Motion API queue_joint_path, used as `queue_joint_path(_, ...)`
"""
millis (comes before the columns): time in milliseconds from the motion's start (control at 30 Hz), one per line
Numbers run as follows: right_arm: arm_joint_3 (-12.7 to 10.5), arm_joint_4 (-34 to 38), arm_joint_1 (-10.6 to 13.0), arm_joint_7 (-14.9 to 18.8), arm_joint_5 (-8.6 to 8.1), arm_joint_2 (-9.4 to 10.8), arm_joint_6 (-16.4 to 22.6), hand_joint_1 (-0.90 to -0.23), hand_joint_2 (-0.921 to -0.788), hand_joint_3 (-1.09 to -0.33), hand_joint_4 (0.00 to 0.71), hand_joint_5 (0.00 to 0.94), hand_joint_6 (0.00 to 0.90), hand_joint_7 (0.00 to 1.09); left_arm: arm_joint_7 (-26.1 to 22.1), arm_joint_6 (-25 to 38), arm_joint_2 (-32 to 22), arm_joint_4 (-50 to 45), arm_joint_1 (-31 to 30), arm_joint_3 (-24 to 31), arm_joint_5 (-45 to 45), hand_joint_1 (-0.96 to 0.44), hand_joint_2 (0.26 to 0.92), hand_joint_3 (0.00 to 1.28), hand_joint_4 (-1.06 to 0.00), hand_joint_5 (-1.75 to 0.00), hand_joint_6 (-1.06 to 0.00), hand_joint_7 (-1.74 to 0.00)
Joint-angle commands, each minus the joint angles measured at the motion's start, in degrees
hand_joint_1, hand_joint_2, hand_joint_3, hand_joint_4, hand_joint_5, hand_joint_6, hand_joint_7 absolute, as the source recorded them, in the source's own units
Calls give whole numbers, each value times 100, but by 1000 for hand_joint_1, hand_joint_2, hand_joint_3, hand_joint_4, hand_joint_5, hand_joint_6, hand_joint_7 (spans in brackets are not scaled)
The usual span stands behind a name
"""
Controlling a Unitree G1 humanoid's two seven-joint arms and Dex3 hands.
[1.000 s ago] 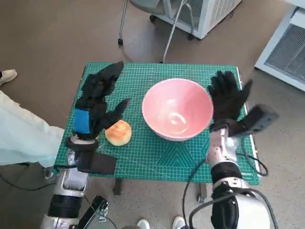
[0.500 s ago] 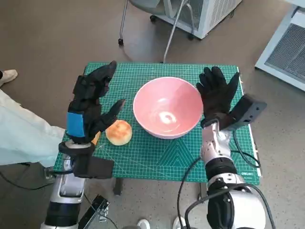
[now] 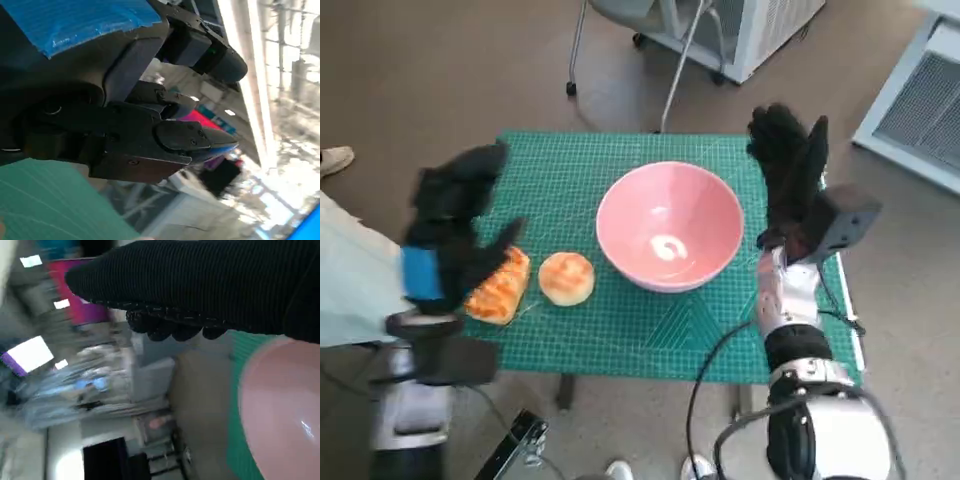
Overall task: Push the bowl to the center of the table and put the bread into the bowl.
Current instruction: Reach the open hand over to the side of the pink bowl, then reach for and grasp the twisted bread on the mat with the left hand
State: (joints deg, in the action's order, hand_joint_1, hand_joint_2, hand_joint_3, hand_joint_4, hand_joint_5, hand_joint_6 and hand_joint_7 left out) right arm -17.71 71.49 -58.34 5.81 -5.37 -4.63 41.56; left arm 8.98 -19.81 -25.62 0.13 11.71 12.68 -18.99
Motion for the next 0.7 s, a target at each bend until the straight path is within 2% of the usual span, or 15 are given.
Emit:
queue_joint_path(33, 264, -352, 388, 711, 61, -100, 781, -510, -921, -755, 358, 32, 129, 699, -445, 181, -612, -252, -276, 372, 38, -219, 921, 160, -438, 0, -308, -574)
queue_joint_path(100, 348, -545, 492, 1021, 1, -139, 1085, -519, -921, -753, 362, 30, 115, 721, -676, 296, -848, -297, -380, 490, 35, -231, 921, 138, -428, 0, -313, -536)
queue_joint_path(167, 408, -667, 564, 1165, -28, -162, 1268, -524, -921, -752, 365, 29, 106, 733, -833, 383, -981, -340, -443, 554, 59, -239, 921, 125, -419, 0, -316, -512)
queue_joint_path(300, 584, -1102, 799, 1397, -27, -211, 1708, -529, -921, -751, 370, 28, 97, 767, -1367, 707, -1388, -523, -620, 689, 104, -247, 911, 42, -376, -2, -394, -328)
queue_joint_path(367, 645, -1283, 896, 1418, -29, -210, 1794, -529, -921, -751, 371, 27, 91, 785, -1557, 845, -1514, -600, -683, 732, 90, -241, 896, 21, -362, -1, -432, -249)
queue_joint_path(500, 740, -1553, 1065, 1275, 70, -214, 1895, -521, -921, -755, 373, 26, 84, 805, -1992, 1282, -1822, -865, -856, 737, -126, -208, 857, 5, -344, 0, -491, -133)
queue_joint_path(700, 854, -1798, 1218, 1110, 182, -242, 1906, -519, -921, -760, 374, 26, 79, 817, -2722, 2215, -2079, -1399, -1031, 561, -420, -145, 833, 1, -319, 0, -519, -57)
